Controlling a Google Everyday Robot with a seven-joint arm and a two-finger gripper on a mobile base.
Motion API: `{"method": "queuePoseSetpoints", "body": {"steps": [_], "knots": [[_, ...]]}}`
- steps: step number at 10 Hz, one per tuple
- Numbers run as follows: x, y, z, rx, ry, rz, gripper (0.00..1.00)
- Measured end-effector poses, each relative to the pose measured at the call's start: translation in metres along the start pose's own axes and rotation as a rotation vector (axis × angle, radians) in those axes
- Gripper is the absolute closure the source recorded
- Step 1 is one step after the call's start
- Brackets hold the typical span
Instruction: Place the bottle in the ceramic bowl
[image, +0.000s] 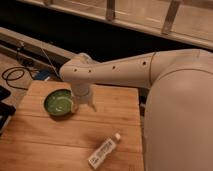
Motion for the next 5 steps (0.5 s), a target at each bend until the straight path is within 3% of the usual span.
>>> {"method": "queuePoseSetpoints", "body": {"steps": [5], "knots": [[0.0000,-0.0019,0.0009,-0.005,-0.004,0.001,0.35]]}}
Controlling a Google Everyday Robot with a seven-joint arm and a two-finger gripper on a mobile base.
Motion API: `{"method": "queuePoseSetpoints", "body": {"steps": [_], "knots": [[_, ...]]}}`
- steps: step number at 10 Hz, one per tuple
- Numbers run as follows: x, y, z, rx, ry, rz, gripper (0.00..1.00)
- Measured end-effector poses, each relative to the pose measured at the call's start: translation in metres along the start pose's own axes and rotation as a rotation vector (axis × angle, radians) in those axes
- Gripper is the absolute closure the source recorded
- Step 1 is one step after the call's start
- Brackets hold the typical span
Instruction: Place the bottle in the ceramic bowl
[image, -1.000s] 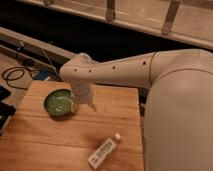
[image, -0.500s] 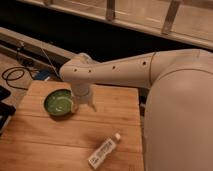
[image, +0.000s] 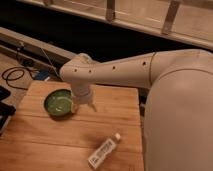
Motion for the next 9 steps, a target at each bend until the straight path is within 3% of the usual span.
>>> {"method": "queuePoseSetpoints", "body": {"steps": [1,3,6,7,9], "knots": [[0.000,-0.003,0.001,-0.028,-0.011,-0.004,0.35],[0.002,-0.034,0.000,-0.155,-0.048,0.024,0.35],[0.024,-0.079,0.001,-0.276,-0.102,0.069,0.35],[0.033,-0.093,0.005,-0.305,-0.112,0.088,0.35],[0.046,-0.104,0.025,-0.286,-0.075,0.115,0.35]]}}
